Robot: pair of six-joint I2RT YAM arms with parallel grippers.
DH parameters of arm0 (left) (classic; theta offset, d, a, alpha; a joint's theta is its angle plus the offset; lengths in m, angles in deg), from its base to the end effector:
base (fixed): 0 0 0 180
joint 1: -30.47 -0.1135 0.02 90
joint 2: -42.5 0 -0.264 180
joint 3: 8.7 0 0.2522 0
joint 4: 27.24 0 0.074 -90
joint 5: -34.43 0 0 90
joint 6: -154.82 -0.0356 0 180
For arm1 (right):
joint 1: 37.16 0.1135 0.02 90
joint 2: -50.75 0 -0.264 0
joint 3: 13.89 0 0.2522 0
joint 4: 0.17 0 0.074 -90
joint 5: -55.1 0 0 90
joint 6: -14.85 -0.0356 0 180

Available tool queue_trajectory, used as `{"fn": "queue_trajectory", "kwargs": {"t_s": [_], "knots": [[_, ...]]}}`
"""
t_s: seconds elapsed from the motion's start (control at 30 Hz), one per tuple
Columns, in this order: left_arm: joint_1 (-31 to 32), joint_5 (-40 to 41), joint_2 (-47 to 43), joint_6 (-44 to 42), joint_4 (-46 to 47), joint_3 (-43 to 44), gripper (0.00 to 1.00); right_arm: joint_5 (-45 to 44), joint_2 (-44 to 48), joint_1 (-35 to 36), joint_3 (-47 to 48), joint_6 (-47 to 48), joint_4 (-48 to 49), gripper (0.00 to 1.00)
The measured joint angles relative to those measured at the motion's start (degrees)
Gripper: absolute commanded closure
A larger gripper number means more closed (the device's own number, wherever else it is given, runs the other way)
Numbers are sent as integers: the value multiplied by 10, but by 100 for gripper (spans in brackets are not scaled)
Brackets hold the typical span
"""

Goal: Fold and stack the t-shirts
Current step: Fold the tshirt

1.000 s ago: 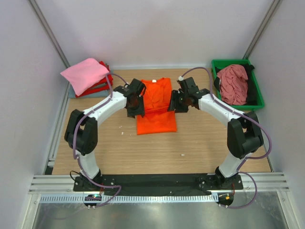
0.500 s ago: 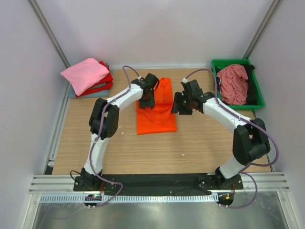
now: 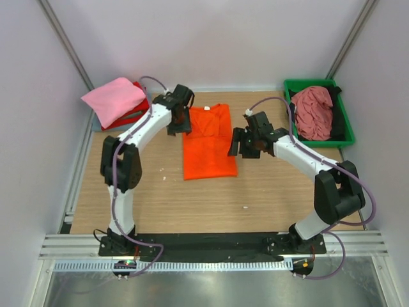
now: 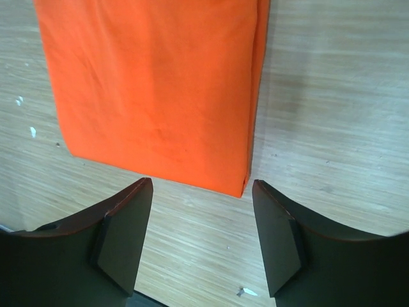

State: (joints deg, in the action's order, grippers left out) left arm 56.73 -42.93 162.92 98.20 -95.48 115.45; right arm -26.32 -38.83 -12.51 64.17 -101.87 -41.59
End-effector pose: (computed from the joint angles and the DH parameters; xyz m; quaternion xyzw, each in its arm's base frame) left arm 0.4089 -0.1931 0.2594 -0.0844 0.9661 -0.0159 0.2436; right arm 0.2986 0.1429 0.2400 -0.0067 0.9458 0.2013 0.2549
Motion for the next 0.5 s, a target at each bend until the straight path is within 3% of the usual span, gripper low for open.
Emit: {"fn": "queue_trajectory", "kwargs": {"t_s": [0.23,0.5], "knots": [[12,-82,-220,38,94,-322,47,44,0,0,-94,-24,30,31],[13,-146,-277,80,201,-508,48,73,-2,-1,-132,-48,77,38]]}}
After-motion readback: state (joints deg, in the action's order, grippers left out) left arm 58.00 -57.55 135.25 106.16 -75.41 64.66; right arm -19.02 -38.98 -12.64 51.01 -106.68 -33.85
